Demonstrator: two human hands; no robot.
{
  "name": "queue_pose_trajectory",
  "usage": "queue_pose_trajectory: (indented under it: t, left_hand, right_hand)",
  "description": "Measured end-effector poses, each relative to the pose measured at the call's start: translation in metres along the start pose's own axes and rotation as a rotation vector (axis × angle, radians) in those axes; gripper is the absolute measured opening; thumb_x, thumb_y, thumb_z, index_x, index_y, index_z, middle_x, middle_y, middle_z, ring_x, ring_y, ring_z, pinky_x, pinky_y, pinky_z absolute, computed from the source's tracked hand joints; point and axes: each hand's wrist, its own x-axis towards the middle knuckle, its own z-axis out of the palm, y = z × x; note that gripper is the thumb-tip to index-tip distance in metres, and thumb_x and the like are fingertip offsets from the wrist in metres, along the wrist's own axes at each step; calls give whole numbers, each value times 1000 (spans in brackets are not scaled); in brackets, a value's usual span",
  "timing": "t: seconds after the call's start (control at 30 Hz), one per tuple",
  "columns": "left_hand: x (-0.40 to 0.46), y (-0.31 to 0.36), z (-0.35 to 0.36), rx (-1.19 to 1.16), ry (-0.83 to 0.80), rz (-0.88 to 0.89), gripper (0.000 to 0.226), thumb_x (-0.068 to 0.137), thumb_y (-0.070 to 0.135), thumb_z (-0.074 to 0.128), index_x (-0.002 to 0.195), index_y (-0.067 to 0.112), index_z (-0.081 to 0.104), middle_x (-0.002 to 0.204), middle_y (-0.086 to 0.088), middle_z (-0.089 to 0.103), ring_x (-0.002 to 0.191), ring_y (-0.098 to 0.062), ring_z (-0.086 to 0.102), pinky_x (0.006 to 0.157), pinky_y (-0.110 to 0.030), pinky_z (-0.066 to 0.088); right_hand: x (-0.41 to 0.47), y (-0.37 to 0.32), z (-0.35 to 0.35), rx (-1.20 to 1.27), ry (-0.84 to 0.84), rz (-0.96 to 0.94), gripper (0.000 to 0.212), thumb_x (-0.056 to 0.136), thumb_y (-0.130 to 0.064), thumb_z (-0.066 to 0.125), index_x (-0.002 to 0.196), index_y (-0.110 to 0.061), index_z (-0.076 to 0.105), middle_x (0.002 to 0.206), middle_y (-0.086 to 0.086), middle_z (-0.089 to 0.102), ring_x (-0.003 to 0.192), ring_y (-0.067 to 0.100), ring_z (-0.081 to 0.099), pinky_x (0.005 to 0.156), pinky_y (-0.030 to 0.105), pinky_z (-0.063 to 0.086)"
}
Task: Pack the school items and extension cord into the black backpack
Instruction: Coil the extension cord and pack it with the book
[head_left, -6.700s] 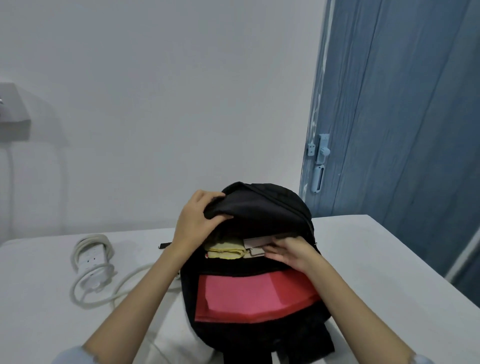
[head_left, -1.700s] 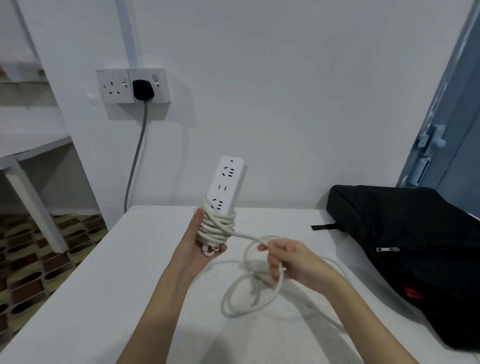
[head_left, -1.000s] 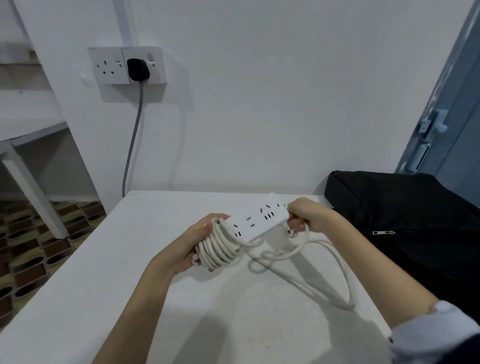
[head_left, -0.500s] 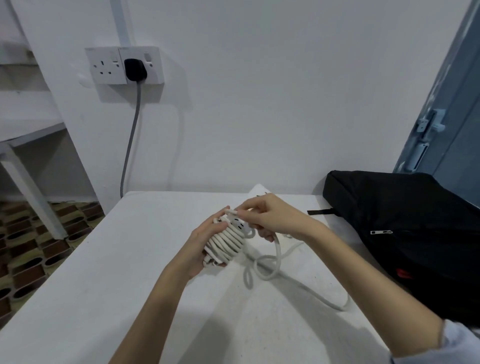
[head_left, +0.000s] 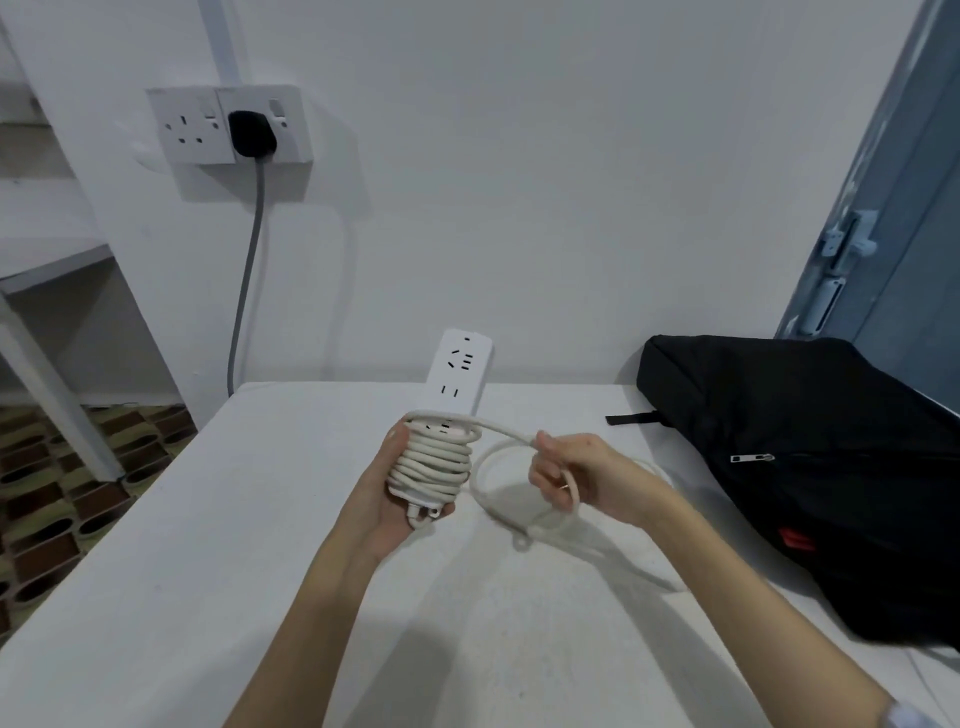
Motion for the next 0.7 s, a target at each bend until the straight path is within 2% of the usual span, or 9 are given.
queue_pose_trajectory:
  t: [0.07,0.1,0.17,0.2,0.3,0.4,0.5,0.6,0.7]
  left_hand:
    - [-3,-1,4,-20,-17,-25,96,34,54,89,105,-5,63,82,-22,66,63,-30,65,44,-29,49]
    - [-5,0,5,-39,-26,-35,88,31,54,89,93,-4,69,77,-21,67,60,-30,66,41,-26,49]
    - [-9,4,8,-55,-22,-22,79,26,53,90,81,-1,74,73,-20,68,59,-29,67,40,-24,49]
    - [-11,5,8,-49,-12,-8,77,25,53,90,79,0,74,73,-20,69,59,-28,67,41,-24,49]
    - [-15,6,8,-36,-2,4,77,21,52,90,77,1,74,74,-20,69,59,-29,67,40,-24,48]
    - [-20,7,9,-53,-24,-13,80,16,51,92,73,-2,74,70,-23,68,55,-32,67,35,-28,48]
    - [-23,9,7,3,-16,-49,85,9,61,87,78,13,77,73,-21,69,54,-35,66,36,-33,49]
    - [-26,17,-4,199,-49,-6,78,30,69,82,94,28,68,85,-12,66,59,-29,65,37,-33,49]
    - [-28,22,-9,559,-131,65,66,55,73,71,97,23,61,91,-2,62,78,-18,61,62,-25,52]
  right_hand:
    - [-1,0,-10,-114,-103,-2,35,78,-46,65,69,-14,54,72,7,62,70,21,57,70,29,44]
    - [-2,1,-13,-124,-159,16,32,77,-41,67,76,-12,54,71,8,63,72,22,59,76,32,43]
    - [-5,5,-21,-76,-169,43,27,76,-30,70,86,-8,58,61,3,56,60,18,55,80,38,45]
    - [-7,5,-27,-50,-119,34,32,73,-32,73,90,-7,62,57,1,51,53,15,49,75,37,47]
    - [-8,0,-37,-156,15,22,45,65,-52,77,75,-10,68,52,1,48,47,12,46,58,28,49]
    - [-2,-3,-30,-390,61,108,51,76,-56,65,55,-11,53,54,7,53,55,19,57,67,28,50]
    - [6,0,-28,-522,157,167,59,67,-61,70,49,-18,34,50,5,35,46,19,45,63,33,42]
    - [13,-4,-29,-616,270,198,63,60,-56,77,47,-19,28,46,3,30,38,15,30,52,30,35]
    - [21,-17,-24,-690,300,164,40,72,-30,73,52,-14,42,48,0,36,42,14,29,40,20,27]
